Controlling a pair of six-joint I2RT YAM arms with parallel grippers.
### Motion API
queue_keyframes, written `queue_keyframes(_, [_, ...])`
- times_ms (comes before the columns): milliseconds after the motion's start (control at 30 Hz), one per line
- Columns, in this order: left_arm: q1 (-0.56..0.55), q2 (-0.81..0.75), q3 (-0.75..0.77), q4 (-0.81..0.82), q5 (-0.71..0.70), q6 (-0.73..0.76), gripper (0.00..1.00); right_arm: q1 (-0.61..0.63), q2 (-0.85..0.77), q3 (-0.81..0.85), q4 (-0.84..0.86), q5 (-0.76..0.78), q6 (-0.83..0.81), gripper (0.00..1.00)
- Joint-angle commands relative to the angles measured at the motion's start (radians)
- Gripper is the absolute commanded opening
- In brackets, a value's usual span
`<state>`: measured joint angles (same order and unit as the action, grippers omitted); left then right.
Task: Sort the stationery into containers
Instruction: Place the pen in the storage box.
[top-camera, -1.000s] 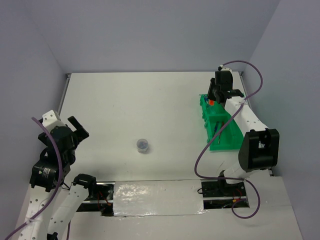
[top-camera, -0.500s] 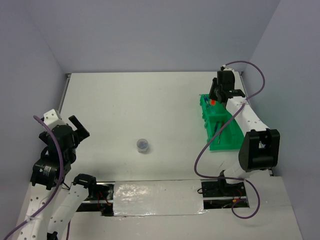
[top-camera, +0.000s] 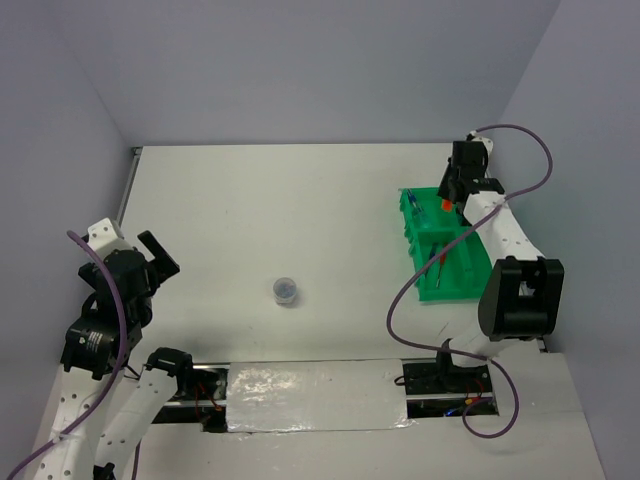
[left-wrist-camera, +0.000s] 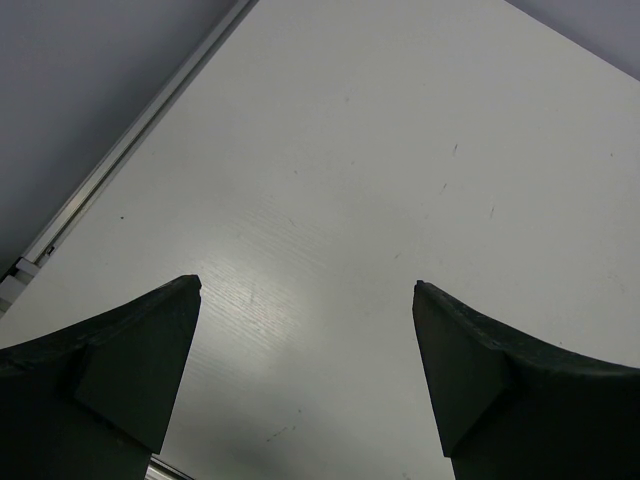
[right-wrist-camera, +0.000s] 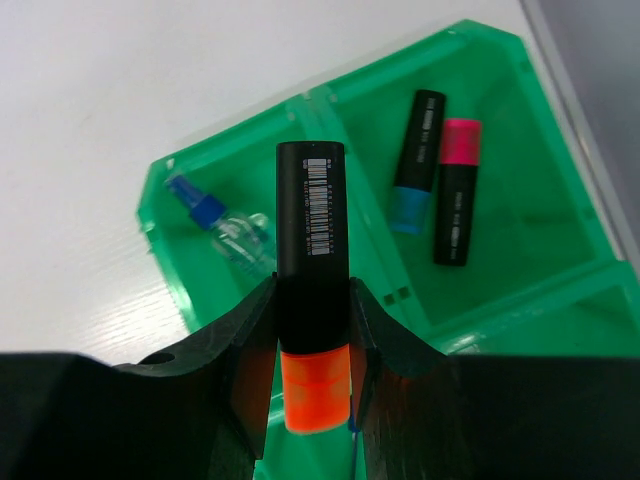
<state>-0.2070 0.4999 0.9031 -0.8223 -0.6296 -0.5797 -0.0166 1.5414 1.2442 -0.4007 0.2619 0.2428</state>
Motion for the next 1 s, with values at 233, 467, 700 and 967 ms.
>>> queue_keyframes(233, [-0.012, -0.024, 0.003, 0.038, -0.002, 0.007, 0.99, -0.089, 0.085, 0.116, 0.008, 0.141, 0.07, 0.0])
queue_keyframes(467, [-0.012, -0.027, 0.002, 0.04, -0.004, 0.009, 0.99, -0.144, 0.177, 0.132, 0.022, 0.094, 0.101, 0.01])
queue_keyframes(700, [-0.019, -0.021, -0.001, 0.049, 0.018, 0.02, 0.99, -0.152, 0.215, 0.139, 0.026, 0.071, 0.107, 0.47])
queue_keyframes(967, [-0.023, -0.02, 0.0, 0.055, 0.031, 0.029, 0.99, -0.154, 0.191, 0.138, 0.016, 0.082, 0.107, 0.66])
